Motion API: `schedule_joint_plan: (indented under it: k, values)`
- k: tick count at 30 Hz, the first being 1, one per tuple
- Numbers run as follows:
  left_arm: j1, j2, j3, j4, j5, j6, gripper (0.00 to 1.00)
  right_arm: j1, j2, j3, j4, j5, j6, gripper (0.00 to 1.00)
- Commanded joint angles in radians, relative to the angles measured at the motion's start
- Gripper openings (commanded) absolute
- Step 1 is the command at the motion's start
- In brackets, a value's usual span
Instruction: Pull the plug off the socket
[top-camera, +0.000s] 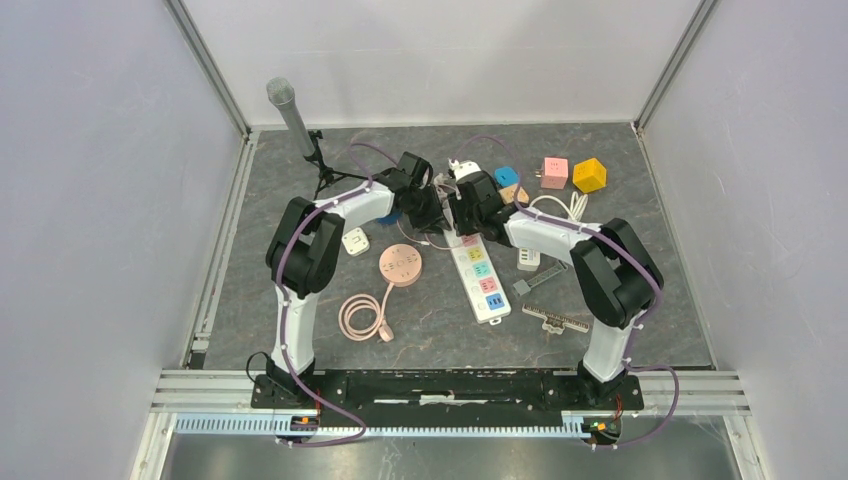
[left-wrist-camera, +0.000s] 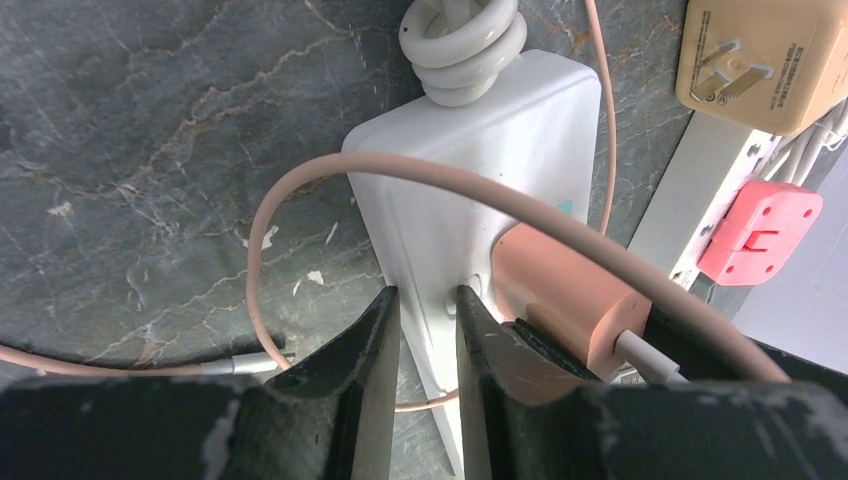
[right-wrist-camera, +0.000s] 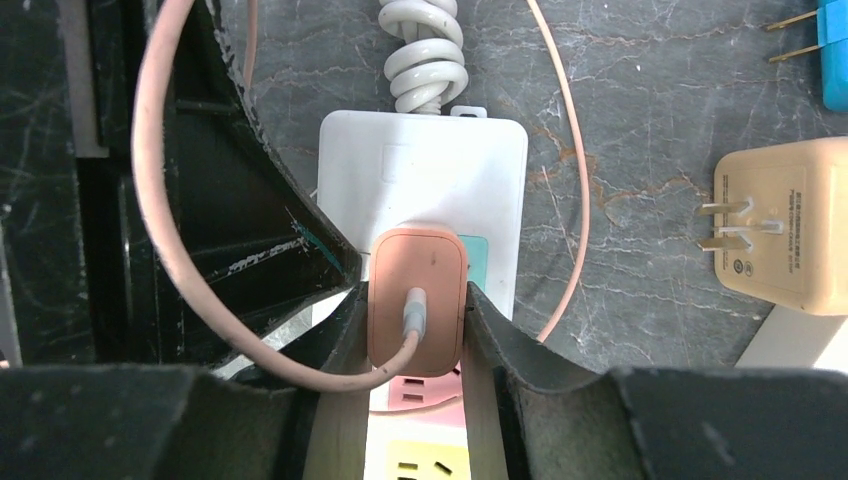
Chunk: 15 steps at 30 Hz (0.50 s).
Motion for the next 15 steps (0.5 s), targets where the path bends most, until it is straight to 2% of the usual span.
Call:
schedule_joint_plan:
  k: [1,6,11,15]
  values:
    - [-0.015,0.048,-0.079,-0.157,-0.147,-0.004,0.3,0.007,-0.113,-0.005,0.022,0.042,-0.041,0.0]
    - [-0.016,0.041,-0.095,-0.157,-0.153,-0.014,0.29,-0.037,-0.14,-0.054,0.076,-0.084,0.036,0.0]
    - [-0.024,0.039,-0.098,-0.157,-0.163,-0.021,0.28,0.032,-0.127,-0.027,0.03,0.056,-0.076,0.0]
    - [-0.024,0.04,-0.104,-0.157,-0.17,-0.024,0.27,0.038,-0.137,-0.034,0.026,0.069,-0.092,0.0]
